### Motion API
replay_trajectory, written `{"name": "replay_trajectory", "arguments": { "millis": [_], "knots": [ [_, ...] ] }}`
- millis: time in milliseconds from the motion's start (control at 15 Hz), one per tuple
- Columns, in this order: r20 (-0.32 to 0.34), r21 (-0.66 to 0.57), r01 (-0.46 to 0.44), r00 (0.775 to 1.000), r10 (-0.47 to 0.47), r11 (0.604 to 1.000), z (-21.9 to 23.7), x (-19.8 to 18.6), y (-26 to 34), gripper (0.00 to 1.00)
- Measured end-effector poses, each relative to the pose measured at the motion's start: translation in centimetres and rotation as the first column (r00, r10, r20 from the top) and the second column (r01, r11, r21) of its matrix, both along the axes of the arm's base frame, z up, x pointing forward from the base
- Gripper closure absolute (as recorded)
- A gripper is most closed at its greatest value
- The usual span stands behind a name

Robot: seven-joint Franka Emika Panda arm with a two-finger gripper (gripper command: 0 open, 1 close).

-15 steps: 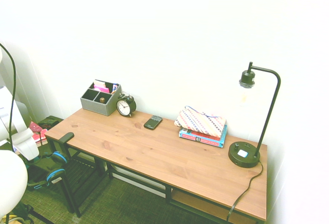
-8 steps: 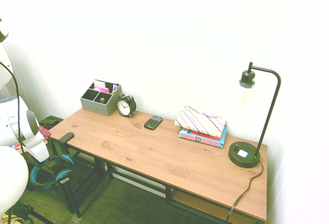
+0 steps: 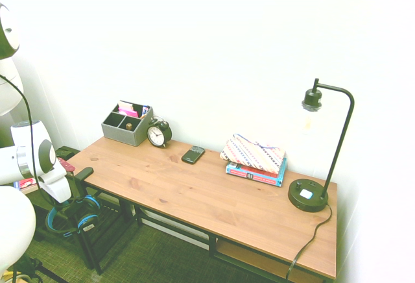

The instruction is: Hang the headphone

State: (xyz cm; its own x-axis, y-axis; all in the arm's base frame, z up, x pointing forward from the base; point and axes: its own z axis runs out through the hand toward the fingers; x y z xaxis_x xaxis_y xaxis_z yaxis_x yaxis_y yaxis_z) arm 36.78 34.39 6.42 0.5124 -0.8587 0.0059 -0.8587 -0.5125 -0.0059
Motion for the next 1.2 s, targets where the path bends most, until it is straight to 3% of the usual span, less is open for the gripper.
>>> {"name": "replay_trajectory", "arguments": {
  "millis": [533,800,1000,1200],
  "knots": [
    [-0.017,-0.005,-0.009,1.000,0.009,1.000,1.9,1.4,-0.2,0.00],
    [-0.056,-0.007,-0.164,0.985,0.163,0.986,9.2,1.8,-4.2,0.00],
    [-0.079,0.022,-0.283,0.956,0.284,0.959,15.4,2.5,-8.2,0.00],
    [-0.078,0.034,-0.298,0.951,0.300,0.954,21.4,4.1,-15.3,0.00]
  ]
}}
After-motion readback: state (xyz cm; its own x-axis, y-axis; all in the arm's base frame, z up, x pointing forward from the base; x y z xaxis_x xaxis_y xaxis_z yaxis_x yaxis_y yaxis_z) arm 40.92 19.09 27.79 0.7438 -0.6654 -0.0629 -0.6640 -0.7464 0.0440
